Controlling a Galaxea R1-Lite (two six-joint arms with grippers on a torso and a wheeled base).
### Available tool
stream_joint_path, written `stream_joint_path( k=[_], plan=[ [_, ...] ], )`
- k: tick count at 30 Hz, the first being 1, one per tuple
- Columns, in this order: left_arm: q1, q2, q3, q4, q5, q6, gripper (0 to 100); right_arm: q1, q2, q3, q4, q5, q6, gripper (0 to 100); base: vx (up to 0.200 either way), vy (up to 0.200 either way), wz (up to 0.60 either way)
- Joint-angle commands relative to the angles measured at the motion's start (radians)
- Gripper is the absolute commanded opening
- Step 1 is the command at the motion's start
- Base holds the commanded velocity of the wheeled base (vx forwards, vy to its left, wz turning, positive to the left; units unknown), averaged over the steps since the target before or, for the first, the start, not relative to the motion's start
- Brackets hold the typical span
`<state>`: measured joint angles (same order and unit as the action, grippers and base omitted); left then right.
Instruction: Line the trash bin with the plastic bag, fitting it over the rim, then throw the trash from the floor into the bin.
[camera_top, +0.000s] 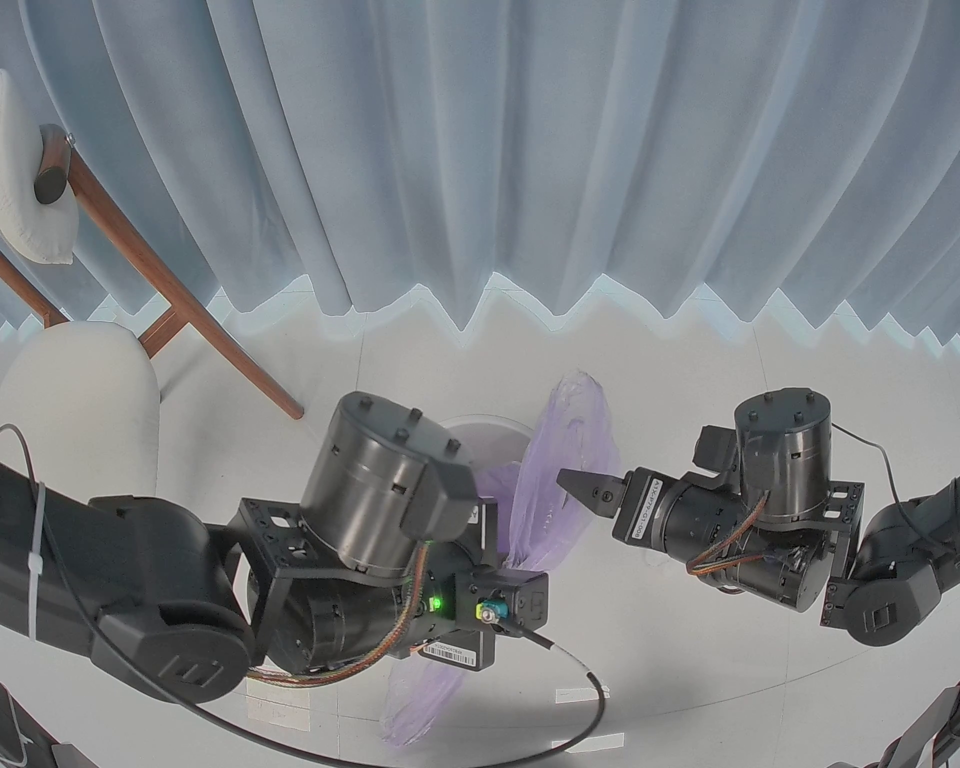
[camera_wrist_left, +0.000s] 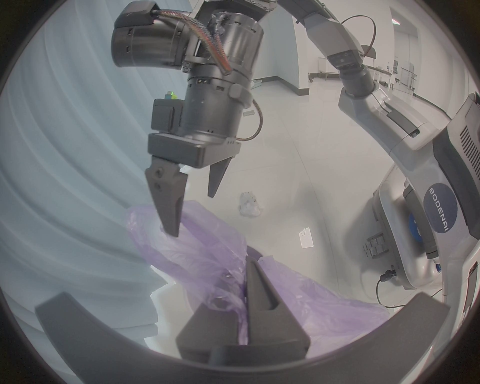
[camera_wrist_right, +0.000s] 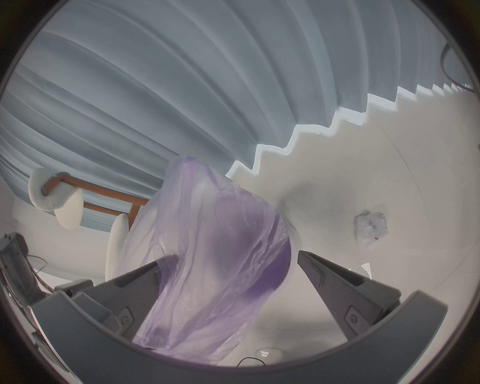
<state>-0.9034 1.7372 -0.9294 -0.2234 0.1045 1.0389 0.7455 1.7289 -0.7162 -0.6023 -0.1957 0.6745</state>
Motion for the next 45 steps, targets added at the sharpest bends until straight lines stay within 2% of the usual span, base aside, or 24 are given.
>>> stream_joint_path(
  k=[1, 11, 12, 23, 32, 33, 34, 35, 36, 41, 45],
  plan=[
    [0.003, -0.004, 0.001, -0.002, 0.023, 0.0, 0, 0.0, 0.008, 0.006, 0.016, -0.001, -0.001, 100, 0.0, 0.0, 0.0],
    [0.001, -0.005, 0.003, -0.044, 0.032, -0.002, 0, -0.009, 0.017, 0.004, 0.047, -0.021, -0.004, 100, 0.0, 0.0, 0.0],
    [0.0, -0.005, 0.004, -0.042, 0.032, -0.002, 0, -0.009, 0.023, 0.003, 0.039, -0.021, -0.003, 0, 0.0, 0.0, 0.0],
    [0.003, -0.022, 0.02, -0.045, 0.038, -0.007, 0, -0.011, 0.023, 0.003, 0.03, -0.019, -0.035, 0, 0.0, 0.0, 0.0],
    [0.055, -0.018, 0.015, -0.102, 0.041, -0.007, 0, -0.008, 0.118, 0.035, -0.214, -0.002, -0.029, 0, 0.0, 0.0, 0.0],
    [0.067, -0.016, 0.02, -0.119, 0.044, -0.005, 0, 0.0, 0.15, 0.041, -0.29, -0.002, -0.03, 0, 0.0, 0.0, 0.0],
    [0.067, -0.016, 0.02, -0.119, 0.044, -0.005, 0, 0.0, 0.15, 0.041, -0.29, -0.002, -0.03, 0, 0.0, 0.0, 0.0],
    [0.072, -0.012, 0.026, -0.136, 0.063, -0.008, 0, 0.008, 0.169, 0.049, -0.425, -0.002, -0.035, 0, 0.0, 0.0, 0.0],
    [0.074, -0.008, 0.026, -0.137, 0.07, -0.008, 0, 0.008, 0.17, 0.05, -0.458, -0.001, -0.036, 0, 0.0, 0.0, 0.0],
    [0.093, -0.013, 0.027, -0.139, 0.073, -0.01, 0, 0.003, 0.176, 0.001, -0.459, 0.002, -0.125, 0, 0.0, 0.0, 0.0],
    [0.136, -0.024, 0.047, -0.139, 0.07, -0.005, 0, 0.002, 0.213, -0.034, -0.461, 0.039, -0.142, 0, 0.0, 0.0, 0.0]
  ],
)
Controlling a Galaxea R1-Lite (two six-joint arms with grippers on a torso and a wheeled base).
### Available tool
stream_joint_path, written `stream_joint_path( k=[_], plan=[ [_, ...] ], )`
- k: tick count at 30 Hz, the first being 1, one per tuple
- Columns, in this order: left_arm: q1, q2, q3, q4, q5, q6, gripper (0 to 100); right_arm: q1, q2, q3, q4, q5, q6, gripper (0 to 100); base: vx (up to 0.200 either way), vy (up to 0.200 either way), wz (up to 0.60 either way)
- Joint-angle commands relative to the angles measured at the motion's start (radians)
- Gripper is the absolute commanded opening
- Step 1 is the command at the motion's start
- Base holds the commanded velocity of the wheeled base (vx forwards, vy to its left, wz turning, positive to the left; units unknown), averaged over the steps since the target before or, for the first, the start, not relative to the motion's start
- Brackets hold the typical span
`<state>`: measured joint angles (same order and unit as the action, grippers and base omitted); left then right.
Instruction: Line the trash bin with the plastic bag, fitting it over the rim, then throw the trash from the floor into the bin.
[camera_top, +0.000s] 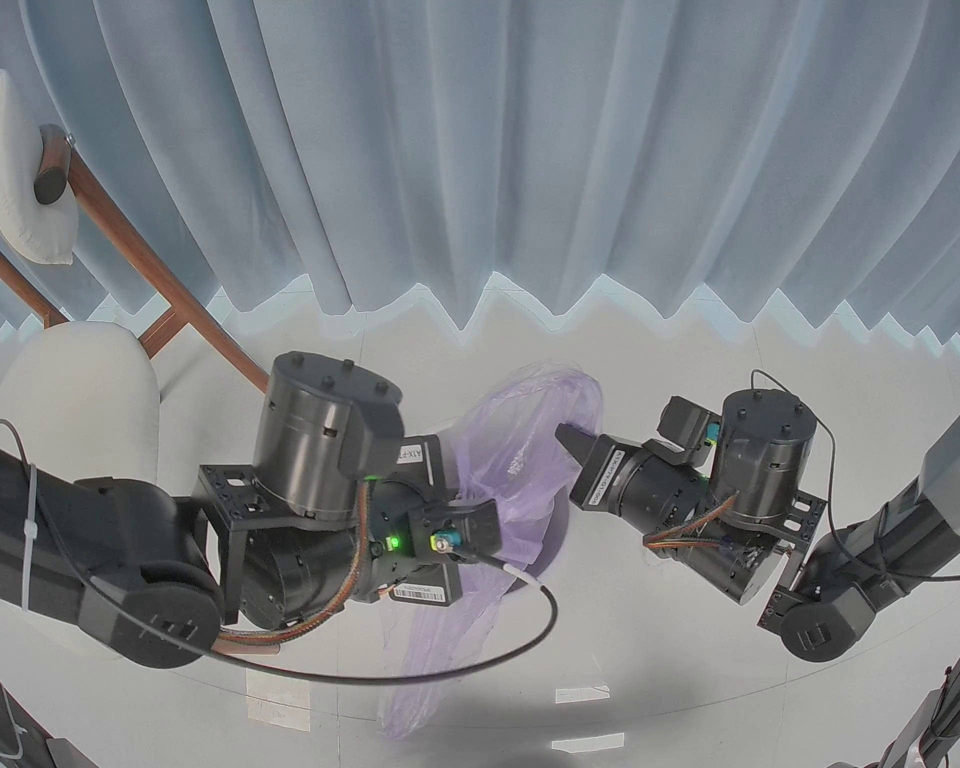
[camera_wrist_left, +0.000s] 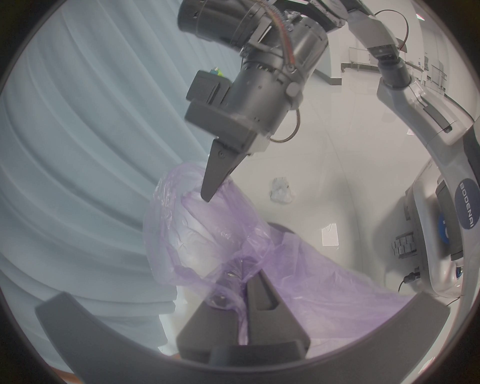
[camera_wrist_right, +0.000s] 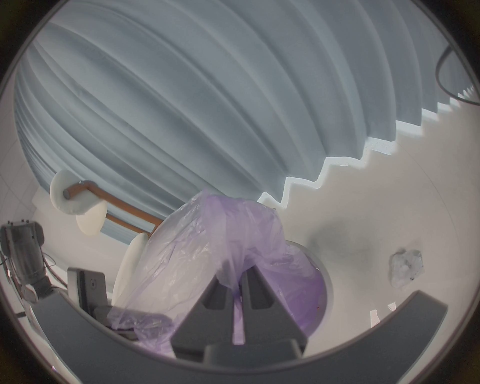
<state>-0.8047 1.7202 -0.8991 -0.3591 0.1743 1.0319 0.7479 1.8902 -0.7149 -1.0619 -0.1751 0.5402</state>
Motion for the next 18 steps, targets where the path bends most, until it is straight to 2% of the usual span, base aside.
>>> stream_joint_path(
  k=[1, 8, 14, 15, 17, 18],
  plan=[
    [0.053, -0.007, 0.02, -0.004, -0.001, 0.002, 0, -0.001, 0.076, -0.047, -0.009, 0.031, -0.008, 0, 0.0, 0.0, 0.0],
    [0.09, -0.002, 0.04, -0.004, -0.004, 0.023, 0, -0.021, 0.188, -0.147, -0.023, 0.042, -0.031, 0, 0.0, 0.0, 0.0],
    [0.09, -0.004, 0.046, -0.041, -0.001, 0.02, 0, -0.025, 0.211, -0.12, -0.09, 0.06, -0.032, 0, 0.0, 0.0, 0.0],
    [0.09, -0.004, 0.043, -0.058, 0.001, 0.005, 100, -0.025, 0.204, -0.103, -0.116, 0.062, -0.032, 0, 0.0, 0.0, 0.0],
    [0.09, -0.01, 0.046, -0.078, 0.001, -0.021, 100, -0.025, 0.196, -0.08, -0.148, 0.065, -0.034, 0, 0.0, 0.0, 0.0],
    [0.079, -0.033, 0.043, -0.083, 0.004, -0.089, 100, -0.033, 0.179, -0.047, -0.194, 0.08, -0.032, 0, 0.0, 0.0, 0.0]
  ],
)
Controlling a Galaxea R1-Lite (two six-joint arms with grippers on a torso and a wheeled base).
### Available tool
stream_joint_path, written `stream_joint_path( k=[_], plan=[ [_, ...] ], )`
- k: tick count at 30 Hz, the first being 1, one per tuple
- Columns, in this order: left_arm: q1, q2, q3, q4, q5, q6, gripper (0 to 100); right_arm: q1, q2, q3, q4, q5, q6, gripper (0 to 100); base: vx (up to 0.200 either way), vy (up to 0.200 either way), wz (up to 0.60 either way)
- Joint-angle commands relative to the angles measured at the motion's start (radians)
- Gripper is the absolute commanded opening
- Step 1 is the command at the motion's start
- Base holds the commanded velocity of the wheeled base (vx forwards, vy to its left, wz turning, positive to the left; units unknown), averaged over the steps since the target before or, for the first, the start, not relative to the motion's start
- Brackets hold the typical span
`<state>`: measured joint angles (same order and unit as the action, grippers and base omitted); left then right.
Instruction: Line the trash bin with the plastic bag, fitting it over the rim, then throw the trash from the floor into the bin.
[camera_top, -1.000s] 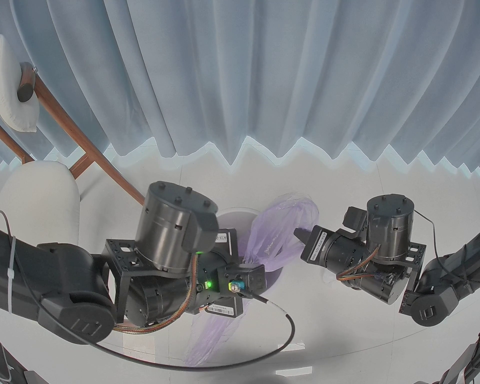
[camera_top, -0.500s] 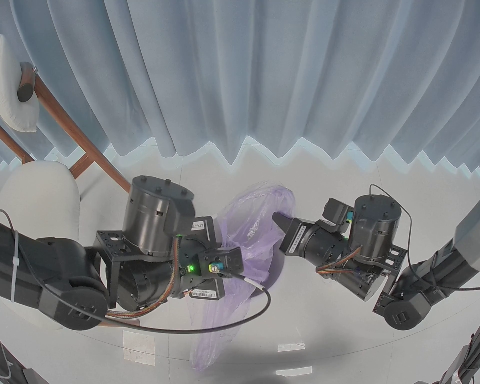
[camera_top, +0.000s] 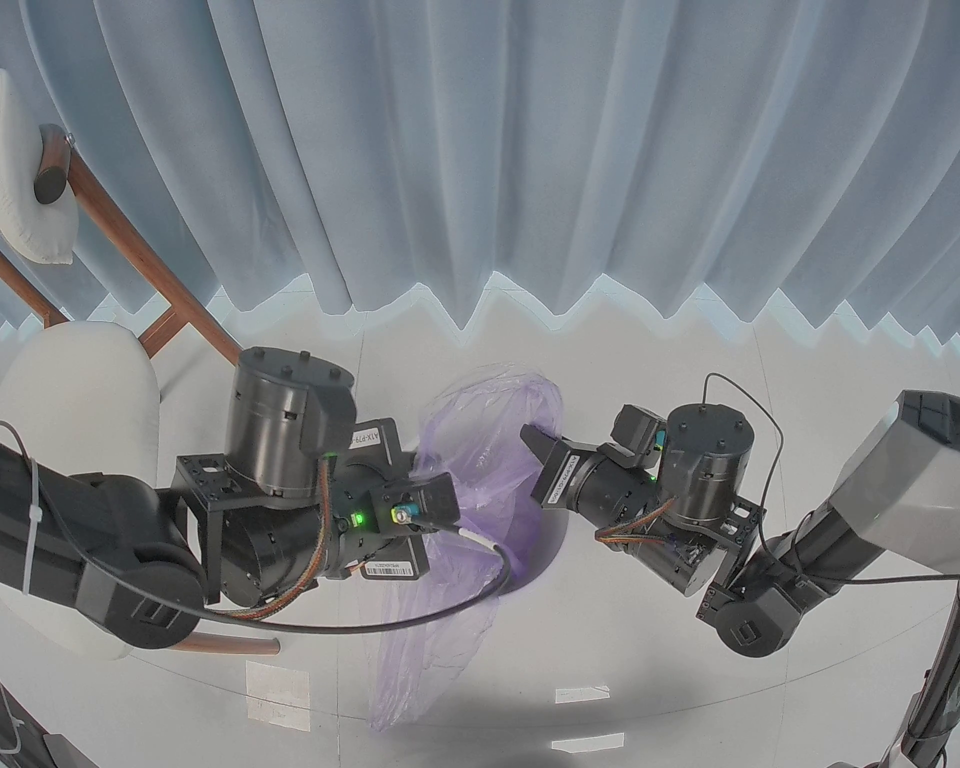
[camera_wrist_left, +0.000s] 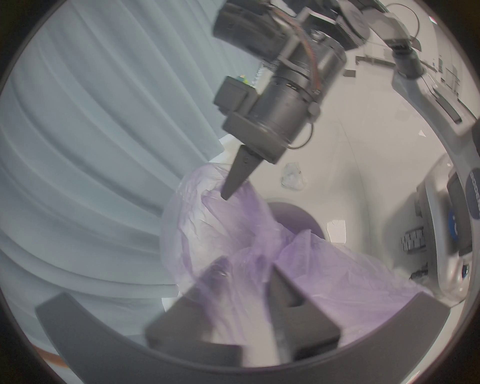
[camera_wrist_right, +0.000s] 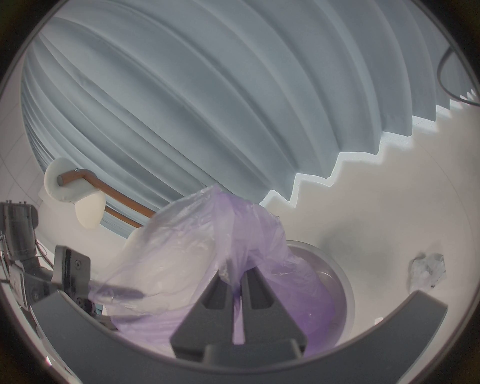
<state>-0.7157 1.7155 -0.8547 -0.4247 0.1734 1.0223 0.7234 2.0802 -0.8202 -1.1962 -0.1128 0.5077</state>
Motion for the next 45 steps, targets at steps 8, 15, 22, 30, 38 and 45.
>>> stream_joint_path(
  k=[8, 15, 22, 30, 38, 45],
  plan=[
    [-0.036, -0.119, -0.072, 0.153, 0.005, -0.424, 100, -0.087, -0.052, 0.204, -0.209, 0.174, 0.005, 0, 0.0, 0.0, 0.0],
    [-0.007, -0.159, -0.078, 0.216, 0.003, -0.714, 100, -0.099, -0.054, 0.21, -0.247, 0.212, 0.009, 0, 0.0, 0.0, 0.0],
    [0.05, -0.159, -0.043, 0.205, -0.078, -1.019, 100, -0.102, -0.052, 0.213, -0.255, 0.232, 0.034, 0, 0.0, 0.0, 0.0],
    [0.093, -0.281, 0.022, 0.126, -0.252, -1.183, 100, -0.105, -0.057, 0.236, -0.309, 0.248, 0.035, 0, 0.0, 0.0, 0.0],
    [0.262, -0.309, 0.197, -0.126, -0.238, -1.298, 100, -0.096, -0.081, 0.236, -0.304, 0.252, 0.032, 0, 0.0, 0.0, 0.0],
    [0.306, -0.37, 0.368, -0.304, -0.339, -1.364, 100, -0.094, -0.072, 0.236, -0.301, 0.251, 0.032, 0, 0.0, 0.0, 0.0]
  ],
)
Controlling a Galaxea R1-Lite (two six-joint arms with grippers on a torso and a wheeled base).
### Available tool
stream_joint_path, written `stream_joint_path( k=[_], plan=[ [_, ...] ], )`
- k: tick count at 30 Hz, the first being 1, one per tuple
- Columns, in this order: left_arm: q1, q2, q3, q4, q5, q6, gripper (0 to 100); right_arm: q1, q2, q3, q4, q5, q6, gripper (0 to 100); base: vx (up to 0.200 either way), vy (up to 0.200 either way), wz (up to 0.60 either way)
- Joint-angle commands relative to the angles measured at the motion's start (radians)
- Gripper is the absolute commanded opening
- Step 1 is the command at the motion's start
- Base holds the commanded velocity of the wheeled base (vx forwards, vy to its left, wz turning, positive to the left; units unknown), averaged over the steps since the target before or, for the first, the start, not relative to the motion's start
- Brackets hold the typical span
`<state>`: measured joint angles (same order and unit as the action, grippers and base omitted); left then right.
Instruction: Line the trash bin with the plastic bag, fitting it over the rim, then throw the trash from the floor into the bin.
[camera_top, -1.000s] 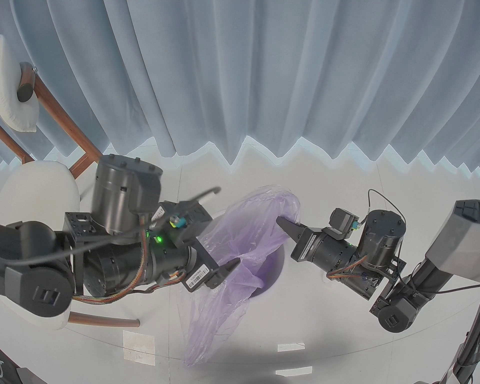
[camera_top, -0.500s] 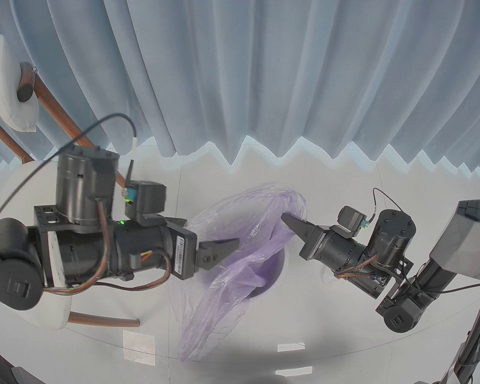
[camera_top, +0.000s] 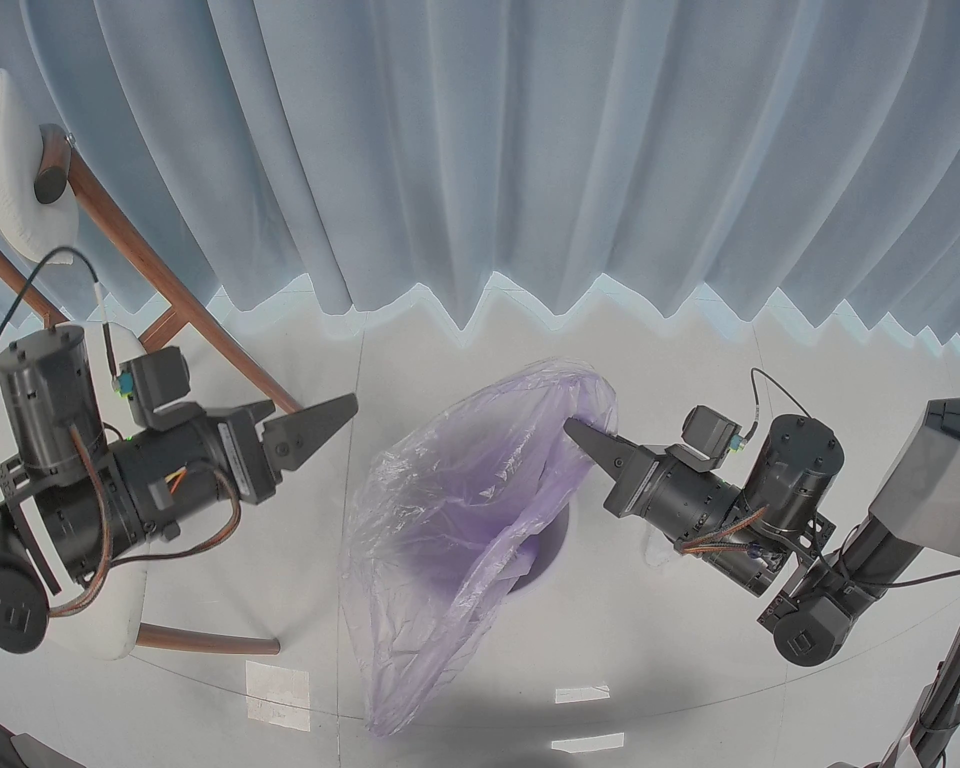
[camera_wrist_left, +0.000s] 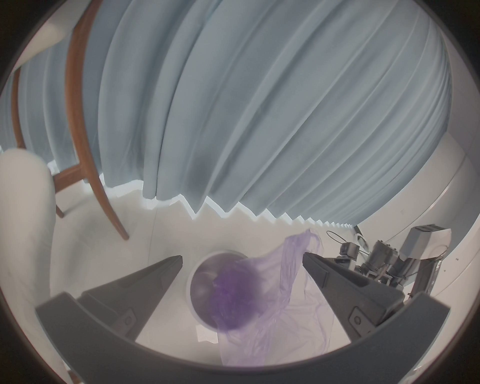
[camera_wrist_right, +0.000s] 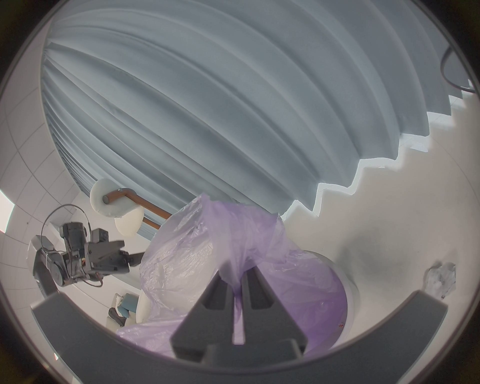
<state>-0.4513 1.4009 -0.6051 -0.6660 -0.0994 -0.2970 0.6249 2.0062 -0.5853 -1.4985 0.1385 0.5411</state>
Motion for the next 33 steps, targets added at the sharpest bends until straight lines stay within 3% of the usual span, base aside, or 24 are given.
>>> stream_joint_path(
  k=[1, 9, 21, 33],
  plan=[
    [0.032, -0.06, 0.128, -0.064, -0.089, -0.042, 100, 0.013, 0.002, 0.002, 0.001, 0.0, -0.001, 0, 0.0, 0.0, 0.0],
    [-0.024, 0.001, 0.177, -0.067, -0.115, -0.031, 100, 0.03, 0.034, 0.002, -0.005, -0.007, -0.006, 0, 0.0, 0.0, 0.0],
    [-0.026, 0.165, 0.203, -0.152, -0.105, -0.002, 100, 0.042, 0.011, 0.004, -0.008, -0.007, -0.004, 0, 0.0, 0.0, 0.0],
    [-0.026, 0.201, 0.277, -0.169, -0.109, 0.001, 100, 0.009, 0.011, -0.008, -0.009, -0.007, -0.006, 0, 0.0, 0.0, 0.0]
  ],
)
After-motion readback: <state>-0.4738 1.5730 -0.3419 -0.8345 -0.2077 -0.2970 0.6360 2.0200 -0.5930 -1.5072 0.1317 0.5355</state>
